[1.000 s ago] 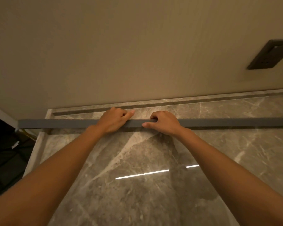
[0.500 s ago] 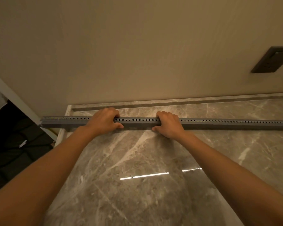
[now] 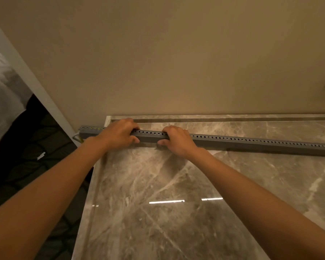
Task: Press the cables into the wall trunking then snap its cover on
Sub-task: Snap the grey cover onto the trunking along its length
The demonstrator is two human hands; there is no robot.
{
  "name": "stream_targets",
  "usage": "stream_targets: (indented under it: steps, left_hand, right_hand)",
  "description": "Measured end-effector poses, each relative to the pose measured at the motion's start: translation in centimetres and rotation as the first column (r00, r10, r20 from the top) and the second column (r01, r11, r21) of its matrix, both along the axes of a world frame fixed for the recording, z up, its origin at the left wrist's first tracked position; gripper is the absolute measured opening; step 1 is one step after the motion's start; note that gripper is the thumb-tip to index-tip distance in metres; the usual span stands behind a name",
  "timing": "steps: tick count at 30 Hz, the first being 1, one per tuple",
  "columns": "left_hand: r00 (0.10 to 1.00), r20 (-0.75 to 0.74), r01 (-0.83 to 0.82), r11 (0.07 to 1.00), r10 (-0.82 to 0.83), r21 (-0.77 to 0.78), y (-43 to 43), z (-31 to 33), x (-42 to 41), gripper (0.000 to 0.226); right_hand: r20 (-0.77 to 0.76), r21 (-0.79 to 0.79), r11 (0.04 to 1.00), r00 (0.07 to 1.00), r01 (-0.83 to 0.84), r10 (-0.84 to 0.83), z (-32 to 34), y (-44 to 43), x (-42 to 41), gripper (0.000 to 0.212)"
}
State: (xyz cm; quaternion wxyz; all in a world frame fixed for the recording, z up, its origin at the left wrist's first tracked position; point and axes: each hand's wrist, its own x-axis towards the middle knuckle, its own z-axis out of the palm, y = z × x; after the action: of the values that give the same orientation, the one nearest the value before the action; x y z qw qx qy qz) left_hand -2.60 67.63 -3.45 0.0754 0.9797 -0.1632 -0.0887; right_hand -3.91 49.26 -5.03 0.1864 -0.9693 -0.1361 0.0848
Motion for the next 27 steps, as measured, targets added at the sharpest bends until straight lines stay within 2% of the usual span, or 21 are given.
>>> stream_targets:
  steps: [5,11,18,27]
  left_hand:
    - [0.996,0.077,0.029,0.997,-0.034,0.068,0.1,-0.6,-0.5,0.033]
    - [0.985,0.155,0.066,0.997,-0.071,0.037,0.4,-1.2,-0.9,0.033]
    - [0.998,0.067,0.011,0.977,0.003,-0.213,1.9,-1.0,-0.8,0.032]
    - [0.989,0.025,-0.139,0.979,0.144,-0.146,9.4,0.1,-0.8,0.036]
  right_hand:
    - [0.044,-0.069,0.997,0.999,-0.018,0.021,0.0,2.0,0.0,0.035]
    - [0.067,-0.12,0.992,0.997,-0.033,0.041,0.1,2.1,-0.2,0.032]
    - [0.036,-0.104,0.994,0.999,-0.026,0.03,0.5,3.1,-0.2,0.03]
    - [0.038,0.025,0.997,0.997,-0.074,0.073,0.5,8.7,0.2,0.03]
